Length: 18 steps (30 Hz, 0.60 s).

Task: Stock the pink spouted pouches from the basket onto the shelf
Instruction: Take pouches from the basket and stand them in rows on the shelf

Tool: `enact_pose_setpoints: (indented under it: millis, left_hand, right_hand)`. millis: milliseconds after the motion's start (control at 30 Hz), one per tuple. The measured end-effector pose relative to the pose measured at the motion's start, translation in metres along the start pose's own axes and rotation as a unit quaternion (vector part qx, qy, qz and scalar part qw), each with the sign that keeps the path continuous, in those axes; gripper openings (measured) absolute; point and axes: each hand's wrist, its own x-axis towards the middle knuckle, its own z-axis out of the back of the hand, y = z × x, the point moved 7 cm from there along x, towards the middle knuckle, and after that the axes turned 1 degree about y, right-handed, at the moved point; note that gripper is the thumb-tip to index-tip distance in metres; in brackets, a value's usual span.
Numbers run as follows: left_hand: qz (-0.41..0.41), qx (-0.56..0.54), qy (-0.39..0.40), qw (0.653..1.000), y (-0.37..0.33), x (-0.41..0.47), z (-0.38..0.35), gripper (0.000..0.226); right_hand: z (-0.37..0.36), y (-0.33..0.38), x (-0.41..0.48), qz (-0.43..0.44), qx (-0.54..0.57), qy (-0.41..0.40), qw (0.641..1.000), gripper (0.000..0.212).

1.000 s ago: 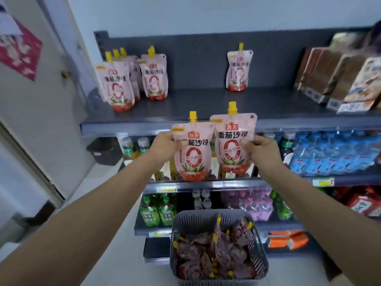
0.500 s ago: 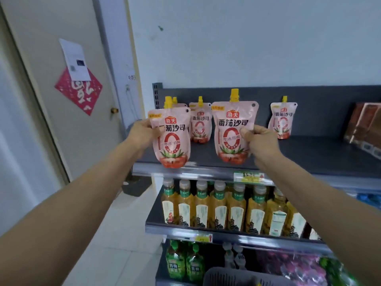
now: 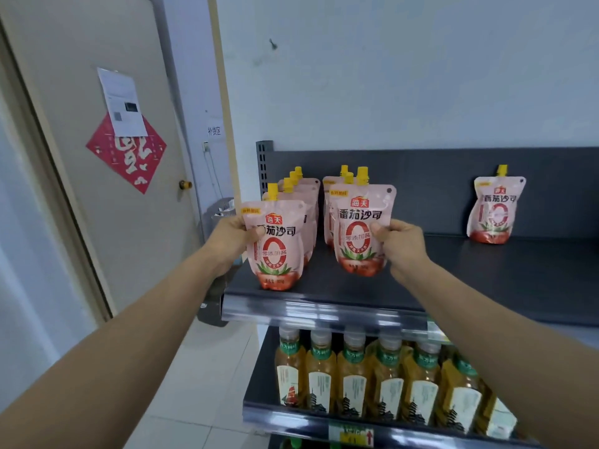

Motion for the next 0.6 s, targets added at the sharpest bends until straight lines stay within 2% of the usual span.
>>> enact_pose_setpoints:
  millis: [233,433,600]
  left_hand:
    - [0.000,-0.023,0.035,0.999,0.015,0.023,-0.001,0.025]
    - [-0.012,-0.040,0.038,0.998,0.017,0.029,-0.005,0.023]
    - [0.011,-0.066,0.089,0.994,0.022,0.031,-0.006,0.023]
  right_hand:
    - [-0.011,-0.028,0.029,-0.029,0.011,-0.023,0.999,0.019]
    - [-0.023,-0.036,0.042,-0.035,-0.016,0.020,0.999,0.021]
    - [-0.022,-0.047,0.047,-0.061,-0.042,0.049,0.996,0.023]
